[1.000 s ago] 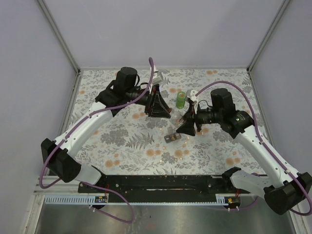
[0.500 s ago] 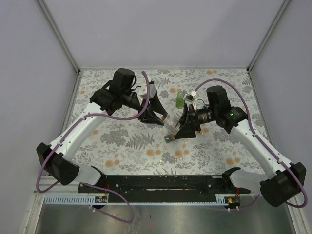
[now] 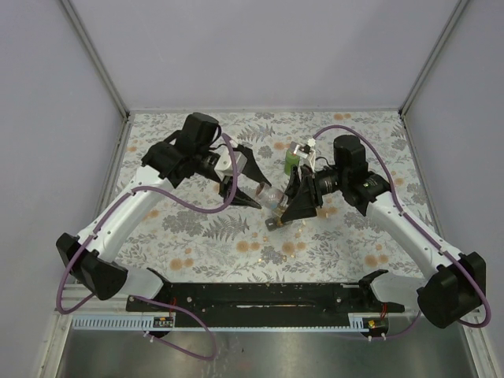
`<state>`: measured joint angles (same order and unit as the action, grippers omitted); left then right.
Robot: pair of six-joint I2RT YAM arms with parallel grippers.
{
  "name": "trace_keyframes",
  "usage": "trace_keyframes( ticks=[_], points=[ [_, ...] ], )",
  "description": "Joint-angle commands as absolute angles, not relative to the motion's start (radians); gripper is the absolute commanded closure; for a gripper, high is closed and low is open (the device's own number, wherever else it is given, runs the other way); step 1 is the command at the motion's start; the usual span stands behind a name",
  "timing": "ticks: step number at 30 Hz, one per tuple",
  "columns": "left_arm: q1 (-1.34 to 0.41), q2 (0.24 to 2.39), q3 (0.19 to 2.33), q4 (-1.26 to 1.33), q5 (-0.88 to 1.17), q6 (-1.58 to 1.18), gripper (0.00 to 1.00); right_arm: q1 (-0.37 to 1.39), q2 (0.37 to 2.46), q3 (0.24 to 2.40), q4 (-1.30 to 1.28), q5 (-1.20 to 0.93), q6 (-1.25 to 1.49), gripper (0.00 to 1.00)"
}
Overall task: Sort the pills into containers
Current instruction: Screw the lid of the pill bottle onto the pill bottle.
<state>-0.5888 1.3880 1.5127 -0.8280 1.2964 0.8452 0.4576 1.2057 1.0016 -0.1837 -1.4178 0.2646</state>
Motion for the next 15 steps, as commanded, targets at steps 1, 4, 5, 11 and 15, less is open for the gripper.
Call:
trace_keyframes(
  ticks=[1,4,5,11,15],
  points=[
    [-0.635,1.404,1.516,-0.865,1.273,0.881,0.29,0.456,1.195,1.061,-0.026,-1.379,0.267,1.00],
    [-0.621,1.388,1.488,-0.777,1.278,0.793,0.12,0.456,1.184,1.066,-0.080,-1.359,0.216,1.00],
    [-0.615,1.379,1.476,-0.731,1.279,0.755,0.08,0.457,1.180,1.071,-0.106,-1.345,0.195,1.00],
    [-0.572,1.362,1.441,-0.539,1.250,0.487,0.01,0.456,1.149,1.123,-0.389,-1.231,-0.067,1.00],
    [-0.537,1.335,1.376,-0.289,1.192,0.167,0.01,0.472,1.098,1.146,-0.507,-1.042,-0.205,1.00]
  ],
)
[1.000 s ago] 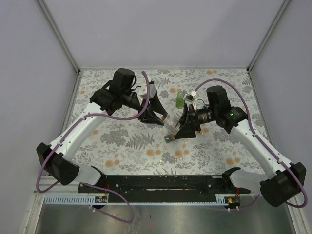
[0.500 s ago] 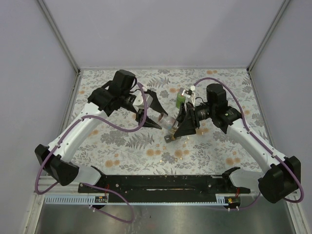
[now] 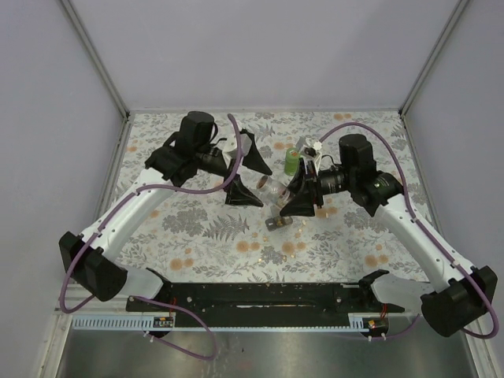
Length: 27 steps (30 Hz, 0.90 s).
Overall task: Sort the pills into containers
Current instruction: Screw the lid of the pill bottle onto the pill bottle.
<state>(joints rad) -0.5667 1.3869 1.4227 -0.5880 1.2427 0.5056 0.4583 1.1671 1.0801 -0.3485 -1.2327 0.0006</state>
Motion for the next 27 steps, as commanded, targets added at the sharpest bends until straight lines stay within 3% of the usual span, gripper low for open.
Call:
trace_keyframes(
  ticks=[1,7,12,19,27],
  points=[
    [-0.526,1.330,1.361,-0.241,1.175,0.072,0.01,0.483,1.083,1.144,-0.534,-0.988,-0.250,1.00],
    [-0.463,1.341,1.365,-0.069,1.124,-0.394,0.01,0.525,1.002,1.134,-0.554,-0.751,-0.334,1.00],
    [-0.460,1.348,1.387,-0.054,1.088,-0.556,0.01,0.535,0.983,1.120,-0.520,-0.622,-0.347,1.00],
    [-0.469,1.382,1.428,-0.130,1.020,-0.682,0.01,0.549,0.985,1.114,-0.488,-0.483,-0.367,1.00],
    [-0.522,1.460,1.560,-0.376,0.855,-0.606,0.03,0.580,0.983,1.106,-0.472,-0.381,-0.411,1.00]
  ],
)
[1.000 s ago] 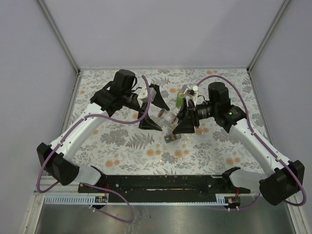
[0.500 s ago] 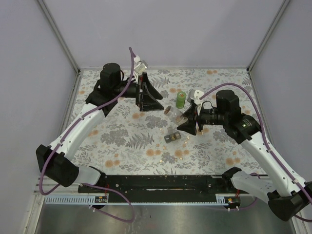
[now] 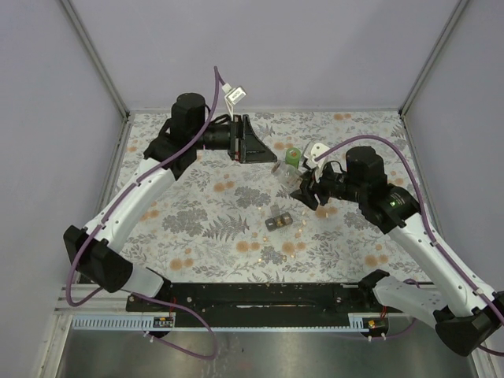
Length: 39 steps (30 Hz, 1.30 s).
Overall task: Sort the pills into containers
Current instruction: Screw the lid of the pill bottle onto the pill bottle.
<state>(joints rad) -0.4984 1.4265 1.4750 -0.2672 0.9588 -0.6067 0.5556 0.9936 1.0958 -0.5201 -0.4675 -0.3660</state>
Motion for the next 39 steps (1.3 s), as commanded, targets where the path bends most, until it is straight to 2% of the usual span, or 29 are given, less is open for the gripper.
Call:
trace_keyframes(
  ticks=[1,16,25,30,35,39],
  points=[
    [-0.526,1.469,1.566,-0.380,0.856,-0.620,0.04,0.581,0.979,1.103,-0.471,-0.371,-0.416,1.00],
    [-0.577,1.545,1.592,-0.419,0.856,-0.684,0.25,0.601,0.971,1.094,-0.454,-0.282,-0.436,1.00],
    [-0.577,1.558,1.588,-0.405,0.870,-0.689,0.43,0.607,0.974,1.088,-0.457,-0.278,-0.440,1.00],
    [-0.580,1.555,1.585,-0.402,0.876,-0.677,0.50,0.611,0.976,1.088,-0.463,-0.291,-0.445,1.00],
    [-0.586,1.559,1.586,-0.405,0.885,-0.638,0.60,0.611,0.983,1.098,-0.480,-0.337,-0.431,1.00],
    [-0.584,1.549,1.575,-0.405,0.896,-0.595,0.74,0.611,0.991,1.111,-0.489,-0.374,-0.408,1.00]
  ],
)
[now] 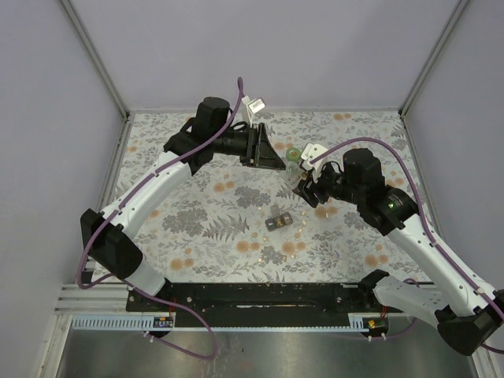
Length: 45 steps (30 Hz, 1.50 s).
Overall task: Sort the pills into containers
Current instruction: Screw the lid of the pill bottle onto the pill bottle.
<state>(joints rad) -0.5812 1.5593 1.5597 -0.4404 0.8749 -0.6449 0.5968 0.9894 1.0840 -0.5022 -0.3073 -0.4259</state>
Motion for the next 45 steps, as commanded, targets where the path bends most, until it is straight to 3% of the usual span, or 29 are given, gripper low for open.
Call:
trace_keyframes(
  ticks=[1,5,6,23,32,37,45],
  points=[
    [-0.586,1.545,1.572,-0.406,0.899,-0.582,0.78,0.611,0.992,1.111,-0.492,-0.386,-0.407,1.00],
    [-0.588,1.532,1.565,-0.407,0.916,-0.535,0.88,0.611,1.002,1.118,-0.503,-0.443,-0.391,1.00],
    [-0.588,1.520,1.554,-0.403,0.936,-0.485,1.00,0.601,1.014,1.129,-0.511,-0.504,-0.368,1.00],
    [-0.595,1.404,1.393,-0.225,1.167,-0.206,1.00,0.485,1.141,1.175,-0.443,-1.031,-0.118,1.00],
    [-0.598,1.341,1.316,-0.287,1.318,0.067,1.00,0.439,1.198,1.140,-0.229,-1.265,0.129,1.00],
    [-0.598,1.313,1.272,-0.285,1.394,0.147,1.00,0.431,1.216,1.097,-0.030,-1.348,0.293,1.00],
    [-0.598,1.284,1.241,-0.299,1.473,0.282,1.00,0.430,1.290,1.002,0.556,-1.445,0.773,1.00]
  ],
)
